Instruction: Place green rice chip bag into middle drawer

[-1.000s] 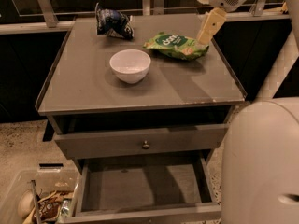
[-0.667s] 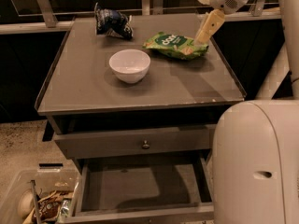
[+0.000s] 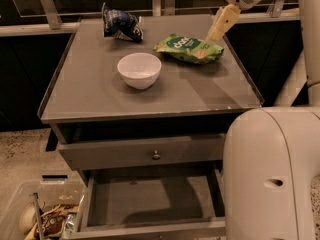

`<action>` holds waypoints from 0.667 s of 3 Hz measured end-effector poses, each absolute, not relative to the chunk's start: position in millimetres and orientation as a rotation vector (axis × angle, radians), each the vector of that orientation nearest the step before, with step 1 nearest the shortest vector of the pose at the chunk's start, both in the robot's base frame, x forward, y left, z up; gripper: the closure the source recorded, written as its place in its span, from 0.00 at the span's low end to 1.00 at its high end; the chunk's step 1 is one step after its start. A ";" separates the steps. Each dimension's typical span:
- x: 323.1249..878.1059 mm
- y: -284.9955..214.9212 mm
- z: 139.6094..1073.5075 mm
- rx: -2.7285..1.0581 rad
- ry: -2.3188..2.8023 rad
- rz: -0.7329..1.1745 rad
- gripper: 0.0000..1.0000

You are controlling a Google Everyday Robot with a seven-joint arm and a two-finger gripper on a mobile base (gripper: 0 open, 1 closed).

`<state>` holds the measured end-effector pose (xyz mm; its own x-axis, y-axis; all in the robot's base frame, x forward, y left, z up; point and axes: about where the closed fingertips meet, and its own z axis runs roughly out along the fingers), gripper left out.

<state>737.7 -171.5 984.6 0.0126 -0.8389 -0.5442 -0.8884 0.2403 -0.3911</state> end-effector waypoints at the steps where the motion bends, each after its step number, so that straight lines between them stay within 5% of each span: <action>1: 742.3 -165.4 977.1 -1.599 1.838 0.085 0.00; 2: 752.3 -162.1 950.9 -1.593 1.887 0.119 0.00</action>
Offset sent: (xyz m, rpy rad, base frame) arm 0.0565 -0.0094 -0.0381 -0.0267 0.1573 -0.0375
